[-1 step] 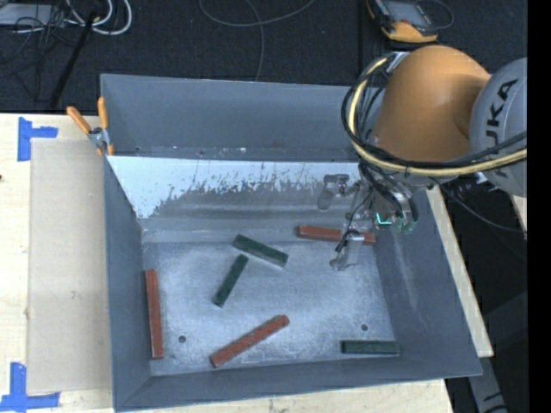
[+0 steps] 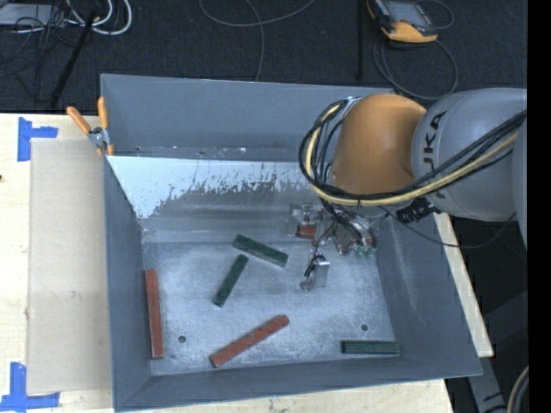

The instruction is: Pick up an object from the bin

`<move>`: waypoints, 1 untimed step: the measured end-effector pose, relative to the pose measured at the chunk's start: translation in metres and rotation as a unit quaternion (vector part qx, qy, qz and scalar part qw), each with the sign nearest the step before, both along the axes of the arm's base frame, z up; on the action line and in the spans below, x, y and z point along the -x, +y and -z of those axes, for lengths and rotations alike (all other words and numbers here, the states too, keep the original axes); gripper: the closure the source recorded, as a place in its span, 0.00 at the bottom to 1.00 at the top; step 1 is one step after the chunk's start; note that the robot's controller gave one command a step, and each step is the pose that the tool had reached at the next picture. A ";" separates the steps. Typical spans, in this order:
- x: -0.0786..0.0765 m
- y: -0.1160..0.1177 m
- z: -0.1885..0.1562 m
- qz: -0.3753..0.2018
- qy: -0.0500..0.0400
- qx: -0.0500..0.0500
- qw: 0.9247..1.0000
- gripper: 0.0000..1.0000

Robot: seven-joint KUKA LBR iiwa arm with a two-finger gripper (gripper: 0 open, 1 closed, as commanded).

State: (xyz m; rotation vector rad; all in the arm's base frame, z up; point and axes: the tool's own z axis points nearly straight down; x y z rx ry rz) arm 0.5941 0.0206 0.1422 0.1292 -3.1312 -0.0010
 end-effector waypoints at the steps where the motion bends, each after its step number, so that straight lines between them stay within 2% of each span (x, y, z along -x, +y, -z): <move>1: -0.017 0.041 0.077 0.006 -0.001 -0.001 1.000 0.00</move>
Offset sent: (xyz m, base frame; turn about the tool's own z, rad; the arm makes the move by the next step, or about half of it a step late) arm 0.0183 0.0375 -0.0722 0.0148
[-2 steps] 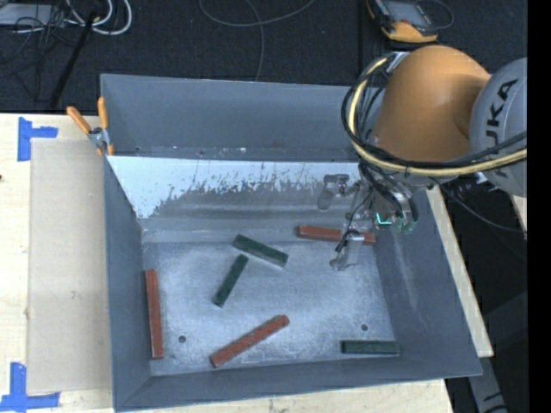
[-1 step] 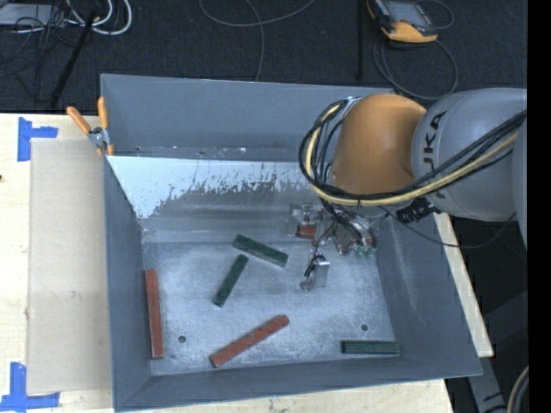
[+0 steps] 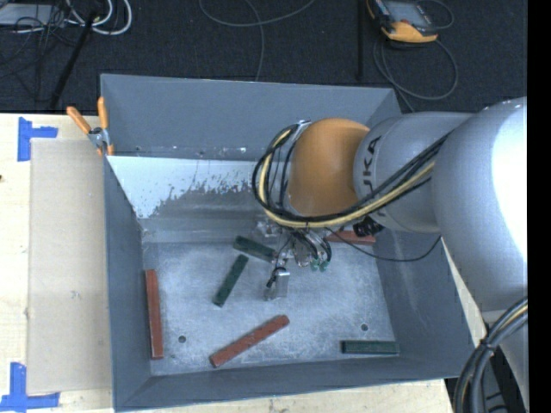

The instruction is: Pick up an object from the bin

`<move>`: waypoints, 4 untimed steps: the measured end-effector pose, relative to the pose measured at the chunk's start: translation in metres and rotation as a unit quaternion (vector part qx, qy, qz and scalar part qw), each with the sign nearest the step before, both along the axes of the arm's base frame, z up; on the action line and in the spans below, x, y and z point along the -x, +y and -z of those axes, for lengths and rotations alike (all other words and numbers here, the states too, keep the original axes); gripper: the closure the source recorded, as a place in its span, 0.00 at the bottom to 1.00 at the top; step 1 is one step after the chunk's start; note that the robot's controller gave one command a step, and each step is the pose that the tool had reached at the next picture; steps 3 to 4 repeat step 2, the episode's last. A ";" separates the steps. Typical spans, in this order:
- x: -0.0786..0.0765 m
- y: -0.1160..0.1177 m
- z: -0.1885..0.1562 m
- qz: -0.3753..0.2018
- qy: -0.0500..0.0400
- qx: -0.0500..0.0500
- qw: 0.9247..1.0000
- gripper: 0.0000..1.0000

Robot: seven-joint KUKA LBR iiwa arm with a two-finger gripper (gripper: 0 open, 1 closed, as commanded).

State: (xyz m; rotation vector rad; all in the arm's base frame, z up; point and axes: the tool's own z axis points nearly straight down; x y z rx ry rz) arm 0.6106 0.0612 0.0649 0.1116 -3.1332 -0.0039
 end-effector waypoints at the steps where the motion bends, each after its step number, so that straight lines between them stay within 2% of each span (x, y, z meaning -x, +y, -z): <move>1: -0.002 -0.002 -0.005 0.001 -0.004 0.001 1.000 1.00; 2: 0.000 -0.017 -0.161 -0.075 -0.008 0.001 0.997 1.00; 4: 0.000 -0.017 -0.161 -0.075 -0.008 0.001 0.997 1.00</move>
Offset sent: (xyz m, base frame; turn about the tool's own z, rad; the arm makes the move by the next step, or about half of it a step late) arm 0.0000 0.0000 0.0000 0.0000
